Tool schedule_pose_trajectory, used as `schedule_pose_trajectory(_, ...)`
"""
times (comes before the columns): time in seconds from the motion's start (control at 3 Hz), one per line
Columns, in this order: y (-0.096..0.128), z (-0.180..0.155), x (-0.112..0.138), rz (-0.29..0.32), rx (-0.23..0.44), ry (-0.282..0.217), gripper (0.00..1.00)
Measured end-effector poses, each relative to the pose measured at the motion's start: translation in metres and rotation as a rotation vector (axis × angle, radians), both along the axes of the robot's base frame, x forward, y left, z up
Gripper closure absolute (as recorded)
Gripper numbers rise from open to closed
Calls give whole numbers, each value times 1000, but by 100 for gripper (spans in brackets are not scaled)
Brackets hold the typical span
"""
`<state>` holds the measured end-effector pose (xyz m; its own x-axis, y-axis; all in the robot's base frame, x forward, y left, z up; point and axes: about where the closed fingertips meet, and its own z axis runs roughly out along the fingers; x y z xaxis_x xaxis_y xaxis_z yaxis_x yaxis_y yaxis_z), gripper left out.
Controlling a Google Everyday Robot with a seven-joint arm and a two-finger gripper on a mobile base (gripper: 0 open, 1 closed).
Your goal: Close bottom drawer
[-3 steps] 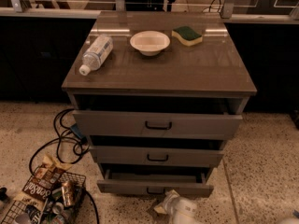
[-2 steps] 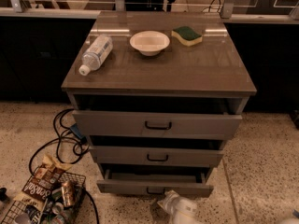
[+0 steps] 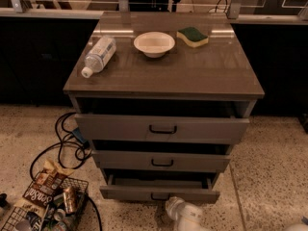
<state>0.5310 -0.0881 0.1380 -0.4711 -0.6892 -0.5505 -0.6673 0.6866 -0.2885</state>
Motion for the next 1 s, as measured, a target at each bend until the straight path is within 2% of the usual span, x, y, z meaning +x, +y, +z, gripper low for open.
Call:
schedule_pose_trajectory(0.33, 1, -1, 0, 0, 1, 1, 100)
schedule_pose_trajectory(0.67, 9, -4, 14, -4, 12, -31, 100)
schedule_pose_trajectory(1.0, 9, -4, 16, -5, 14, -35, 100)
